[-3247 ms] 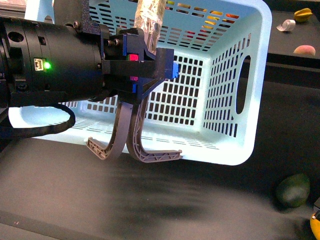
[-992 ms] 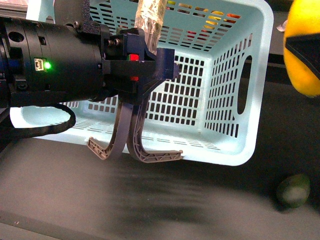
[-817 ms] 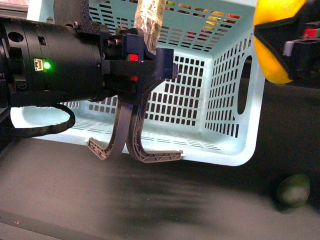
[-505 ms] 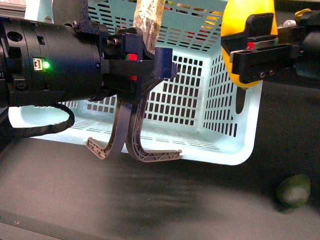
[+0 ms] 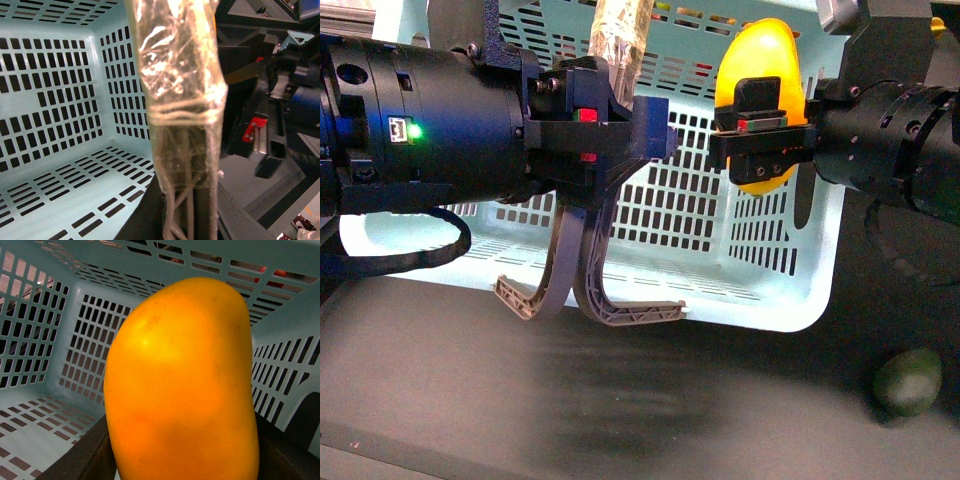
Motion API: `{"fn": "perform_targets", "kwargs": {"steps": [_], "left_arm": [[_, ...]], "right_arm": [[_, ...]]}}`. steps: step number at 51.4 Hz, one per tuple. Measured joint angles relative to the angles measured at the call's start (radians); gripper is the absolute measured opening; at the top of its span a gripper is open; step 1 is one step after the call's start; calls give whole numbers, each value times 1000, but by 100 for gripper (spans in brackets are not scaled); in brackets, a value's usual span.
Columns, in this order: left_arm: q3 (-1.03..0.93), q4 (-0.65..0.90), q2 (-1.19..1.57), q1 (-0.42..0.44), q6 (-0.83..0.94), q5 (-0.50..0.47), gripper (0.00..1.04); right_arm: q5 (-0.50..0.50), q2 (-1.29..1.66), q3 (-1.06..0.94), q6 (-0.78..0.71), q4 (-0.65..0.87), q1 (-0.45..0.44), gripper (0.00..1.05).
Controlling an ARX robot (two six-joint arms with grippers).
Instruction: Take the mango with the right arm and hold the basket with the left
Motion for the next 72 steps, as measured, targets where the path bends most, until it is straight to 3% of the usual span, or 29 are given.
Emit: {"fn": "perform_targets", "kwargs": {"steps": [14, 52, 72], "left_arm": [[0, 0, 0, 0, 4, 2, 10], [-6, -4, 0, 0, -6, -6, 9], [-6, -4, 0, 0, -6, -6, 9]], "right_arm": [[33, -25, -6, 20, 40, 8, 99], [177, -638, -224, 50, -56, -74, 97], [345, -1010, -457, 88, -228, -114, 97]]}}
